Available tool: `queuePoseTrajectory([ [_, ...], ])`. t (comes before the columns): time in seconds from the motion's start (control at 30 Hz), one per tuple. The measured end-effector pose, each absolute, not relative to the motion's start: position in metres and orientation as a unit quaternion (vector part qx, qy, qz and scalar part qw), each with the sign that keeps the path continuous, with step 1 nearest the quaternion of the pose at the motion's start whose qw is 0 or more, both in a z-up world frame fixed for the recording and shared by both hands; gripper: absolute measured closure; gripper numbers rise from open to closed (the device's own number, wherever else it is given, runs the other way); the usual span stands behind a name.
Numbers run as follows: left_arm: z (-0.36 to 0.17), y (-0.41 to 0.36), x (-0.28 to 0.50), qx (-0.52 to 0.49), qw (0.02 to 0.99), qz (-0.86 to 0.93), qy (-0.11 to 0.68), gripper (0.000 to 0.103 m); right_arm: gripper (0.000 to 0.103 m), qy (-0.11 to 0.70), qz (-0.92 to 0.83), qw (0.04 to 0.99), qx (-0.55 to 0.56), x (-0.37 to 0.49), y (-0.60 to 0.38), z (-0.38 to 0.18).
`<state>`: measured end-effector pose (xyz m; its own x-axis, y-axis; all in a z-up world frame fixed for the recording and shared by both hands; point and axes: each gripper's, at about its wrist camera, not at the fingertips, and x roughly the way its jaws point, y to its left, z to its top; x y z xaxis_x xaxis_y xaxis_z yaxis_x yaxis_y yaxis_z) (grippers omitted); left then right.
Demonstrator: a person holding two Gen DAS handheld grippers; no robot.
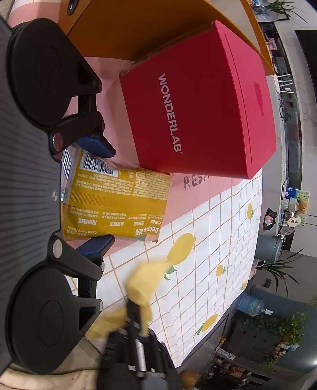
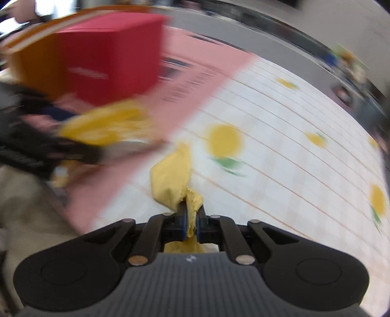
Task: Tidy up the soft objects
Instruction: 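Carry the snack packet with the left gripper while the right gripper carries the yellow cloth toward the shoebox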
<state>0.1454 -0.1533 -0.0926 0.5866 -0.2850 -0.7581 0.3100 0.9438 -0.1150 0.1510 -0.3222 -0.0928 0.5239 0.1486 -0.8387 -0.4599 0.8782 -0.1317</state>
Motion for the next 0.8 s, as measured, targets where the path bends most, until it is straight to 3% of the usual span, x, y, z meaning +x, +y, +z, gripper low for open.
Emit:
queuePoseTrajectory([
  [0.13, -0.095, -0.166, 0.139, 0.069, 0.892, -0.176, 0.41, 0.014, 0.093, 0.466, 0.16, 0.86, -0.132, 0.159, -0.344, -0.092],
  [0.27, -0.102, -0.176, 0.137, 0.102, 0.894, -0.171, 0.403, 0.013, 0.093, 0.44, 0.182, 0.865, -0.158, 0.153, -0.342, -0.094],
  [0.47, -0.097, -0.178, 0.14, 0.074, 0.897, -0.168, 0.403, 0.029, 0.1, 0.45, 0.171, 0.861, -0.164, 0.154, -0.338, -0.091],
  [0.57, -0.088, -0.181, 0.146, 0.062, 0.888, -0.193, 0.412, 0.03, 0.1, 0.461, 0.13, 0.864, -0.158, 0.16, -0.339, -0.091],
  [0.8, -0.045, -0.187, 0.158, 0.043, 0.888, -0.26, 0.376, 0.034, 0.1, 0.476, 0.057, 0.877, -0.029, 0.163, -0.373, -0.064],
])
